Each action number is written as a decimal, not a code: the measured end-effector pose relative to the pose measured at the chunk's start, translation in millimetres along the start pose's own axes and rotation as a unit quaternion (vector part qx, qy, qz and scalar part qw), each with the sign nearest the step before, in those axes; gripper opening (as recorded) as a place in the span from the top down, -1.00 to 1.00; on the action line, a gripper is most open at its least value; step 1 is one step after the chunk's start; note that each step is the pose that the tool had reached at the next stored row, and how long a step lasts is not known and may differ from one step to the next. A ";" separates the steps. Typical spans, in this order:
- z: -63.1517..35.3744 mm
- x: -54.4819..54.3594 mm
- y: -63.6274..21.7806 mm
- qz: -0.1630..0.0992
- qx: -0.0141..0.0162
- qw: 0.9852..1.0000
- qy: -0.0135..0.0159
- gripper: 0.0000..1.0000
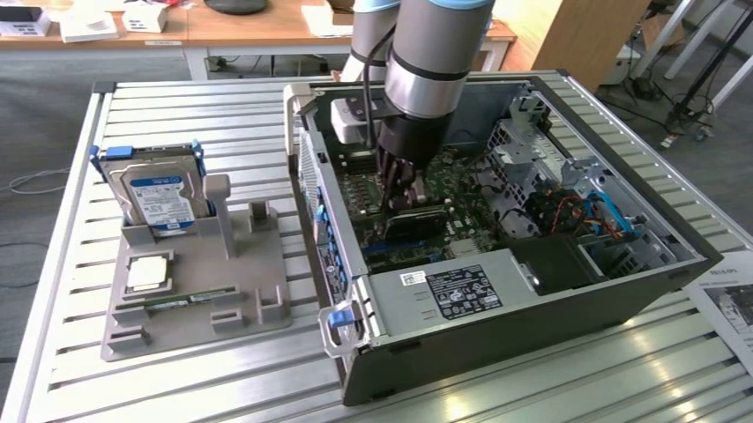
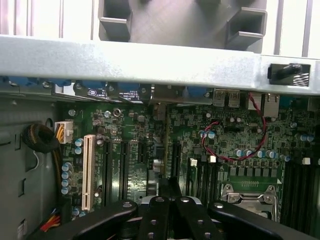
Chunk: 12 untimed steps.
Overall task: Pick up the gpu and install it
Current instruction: 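Press down on the gpu until it lock into place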
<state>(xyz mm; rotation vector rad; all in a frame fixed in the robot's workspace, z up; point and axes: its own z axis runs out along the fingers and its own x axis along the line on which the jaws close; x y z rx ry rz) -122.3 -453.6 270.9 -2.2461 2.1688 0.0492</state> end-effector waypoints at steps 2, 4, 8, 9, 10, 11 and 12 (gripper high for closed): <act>-0.2 1.2 0.1 0.000 0.000 1.000 0.000 0.79; -0.3 3.5 0.2 0.000 0.000 1.000 0.000 0.79; -0.4 6.4 0.4 0.000 0.000 1.000 -0.001 0.79; -0.4 6.5 0.4 0.000 0.000 1.000 -0.002 0.79; -0.4 6.5 0.4 0.000 0.000 1.000 -0.002 0.79; -0.4 6.5 0.4 0.000 0.000 1.000 -0.003 0.79; -0.3 6.5 0.3 0.000 0.000 1.000 -0.004 0.79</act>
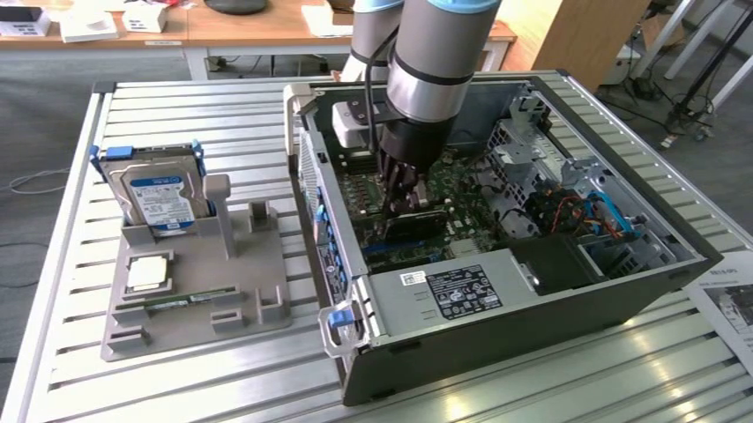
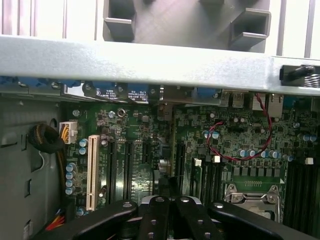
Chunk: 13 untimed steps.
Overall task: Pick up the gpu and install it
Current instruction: 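Press down on the gpu until it lock into place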
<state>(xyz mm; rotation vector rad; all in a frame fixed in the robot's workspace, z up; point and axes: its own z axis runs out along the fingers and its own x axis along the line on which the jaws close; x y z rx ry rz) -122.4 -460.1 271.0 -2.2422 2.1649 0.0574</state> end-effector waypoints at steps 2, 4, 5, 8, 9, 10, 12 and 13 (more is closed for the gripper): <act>0.2 0.0 0.0 0.000 0.000 1.000 -0.001 0.79; 0.6 0.0 0.3 0.000 0.000 1.000 -0.002 0.79; 0.7 0.0 0.3 0.000 0.000 1.000 -0.002 0.79; 1.1 -1.0 0.4 0.000 0.000 1.000 -0.003 0.79; 1.1 -1.5 0.4 0.000 0.000 1.000 -0.003 0.79; 1.1 -2.1 0.4 0.000 0.000 1.000 -0.003 0.79; 1.5 -3.2 0.2 0.000 0.000 1.000 -0.003 0.79; 1.9 -3.2 0.3 0.000 0.000 1.000 -0.003 0.79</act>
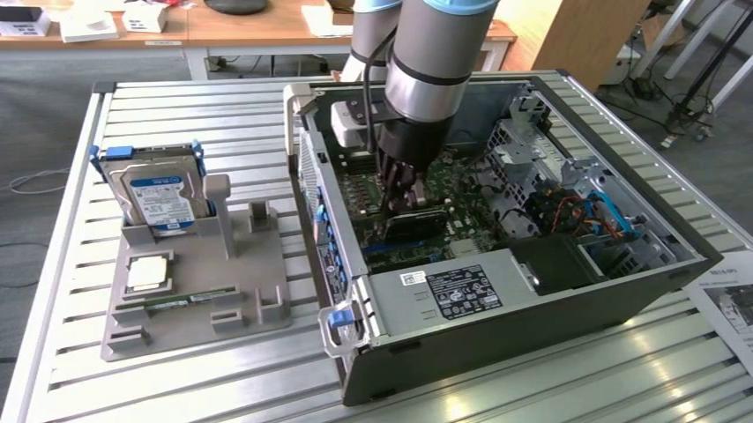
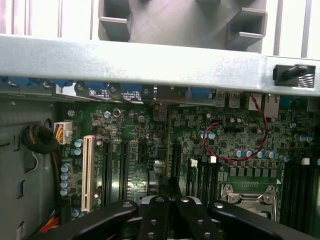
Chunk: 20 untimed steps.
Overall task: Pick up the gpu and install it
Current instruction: 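Press down on the gpu until it lock into place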
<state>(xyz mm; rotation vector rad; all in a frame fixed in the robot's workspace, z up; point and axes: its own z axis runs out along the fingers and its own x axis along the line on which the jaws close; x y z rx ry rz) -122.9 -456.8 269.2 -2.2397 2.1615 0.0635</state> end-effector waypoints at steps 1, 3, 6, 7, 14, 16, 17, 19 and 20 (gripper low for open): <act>0.4 0.0 0.0 0.000 0.000 1.000 0.000 0.79; 1.0 0.1 0.5 0.000 0.000 1.000 0.000 0.79; 2.1 0.1 1.2 0.000 0.000 1.000 0.000 0.79; 2.5 0.1 1.2 0.000 0.000 1.000 0.000 0.79; 4.8 0.3 1.4 0.000 0.000 1.000 0.000 0.79; 5.2 0.2 1.5 0.000 0.000 1.000 0.000 0.79; 5.2 0.3 1.5 0.000 0.000 1.000 0.000 0.79; 5.6 0.3 2.0 0.000 0.000 1.000 0.000 0.79; 5.8 0.3 2.3 0.000 0.000 1.000 0.000 0.79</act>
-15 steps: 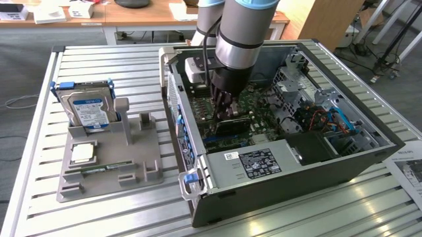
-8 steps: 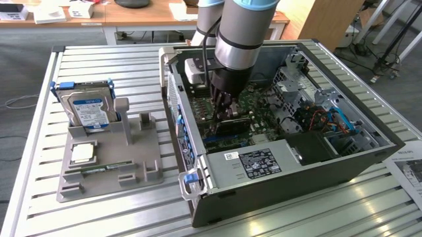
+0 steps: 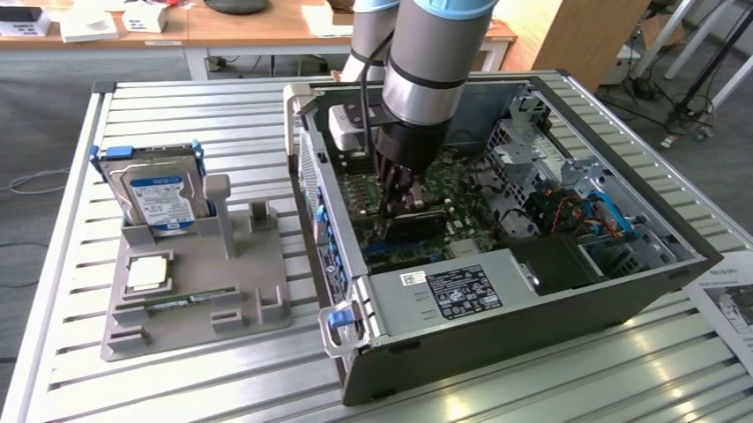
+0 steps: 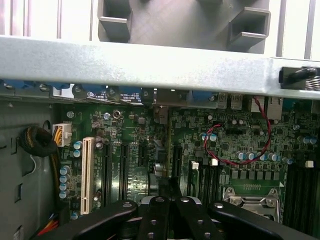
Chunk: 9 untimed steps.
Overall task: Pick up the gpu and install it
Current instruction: 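Press down on the gpu until it lock into place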
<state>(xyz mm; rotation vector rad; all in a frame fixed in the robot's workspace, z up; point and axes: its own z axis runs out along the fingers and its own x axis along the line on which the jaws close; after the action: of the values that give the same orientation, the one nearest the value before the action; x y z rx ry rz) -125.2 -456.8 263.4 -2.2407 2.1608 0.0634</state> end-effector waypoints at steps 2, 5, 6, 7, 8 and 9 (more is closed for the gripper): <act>0.2 0.0 0.5 0.000 0.000 1.000 0.000 0.79; 0.3 0.3 0.7 0.000 0.000 1.000 0.000 0.79; 0.2 0.4 0.7 0.000 0.000 1.000 0.000 0.79; 0.2 0.4 0.7 0.000 0.000 1.000 0.000 0.79; -0.2 0.5 0.7 0.000 0.000 1.000 0.000 0.79; -1.2 0.4 0.6 0.000 0.000 1.000 -0.001 0.79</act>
<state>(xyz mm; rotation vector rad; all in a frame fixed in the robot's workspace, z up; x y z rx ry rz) -125.8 -457.3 264.6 -2.2399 2.1594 0.0645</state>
